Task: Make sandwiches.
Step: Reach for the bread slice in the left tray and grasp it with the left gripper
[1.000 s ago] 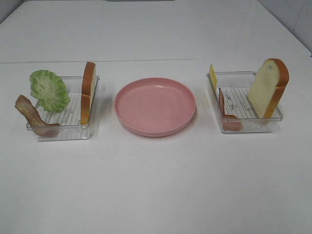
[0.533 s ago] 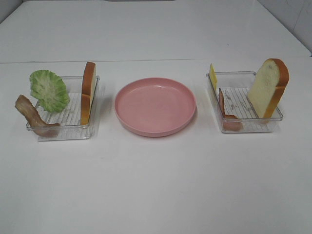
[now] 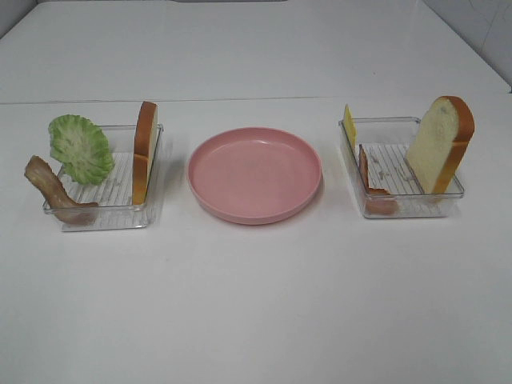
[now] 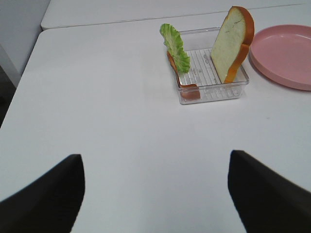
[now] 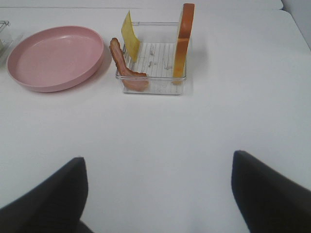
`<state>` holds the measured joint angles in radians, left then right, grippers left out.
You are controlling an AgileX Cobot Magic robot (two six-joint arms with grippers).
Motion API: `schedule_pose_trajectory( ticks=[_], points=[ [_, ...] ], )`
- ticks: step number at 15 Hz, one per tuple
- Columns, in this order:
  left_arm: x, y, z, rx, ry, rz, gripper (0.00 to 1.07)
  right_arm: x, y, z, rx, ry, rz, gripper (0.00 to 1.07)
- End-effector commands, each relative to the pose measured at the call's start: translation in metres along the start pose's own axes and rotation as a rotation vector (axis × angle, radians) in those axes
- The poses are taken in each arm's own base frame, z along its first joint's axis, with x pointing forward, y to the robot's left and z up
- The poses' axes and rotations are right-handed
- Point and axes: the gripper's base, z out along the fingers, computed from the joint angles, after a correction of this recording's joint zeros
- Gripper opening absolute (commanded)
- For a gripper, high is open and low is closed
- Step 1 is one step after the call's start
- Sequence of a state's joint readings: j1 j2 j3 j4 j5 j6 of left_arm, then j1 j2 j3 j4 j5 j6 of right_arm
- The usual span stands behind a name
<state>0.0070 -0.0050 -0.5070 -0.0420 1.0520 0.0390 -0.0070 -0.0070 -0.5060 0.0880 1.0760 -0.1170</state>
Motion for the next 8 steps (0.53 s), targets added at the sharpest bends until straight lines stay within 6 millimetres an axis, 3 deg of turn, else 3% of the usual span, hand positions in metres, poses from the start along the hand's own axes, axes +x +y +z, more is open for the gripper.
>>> schedule_pose_trajectory(
  ticks=[1, 8],
  points=[
    [0.001, -0.0005, -0.0022, 0.002, -0.031, -0.002, 0.77, 0.0001, 0.0006, -0.0012, -0.002, -0.023, 0.008, 0.76],
    [0.001, -0.0005, -0.0022, 0.002, -0.031, -0.002, 0.77, 0.0001, 0.0006, -0.0012, -0.002, -0.023, 0.008, 0.76]
  ],
)
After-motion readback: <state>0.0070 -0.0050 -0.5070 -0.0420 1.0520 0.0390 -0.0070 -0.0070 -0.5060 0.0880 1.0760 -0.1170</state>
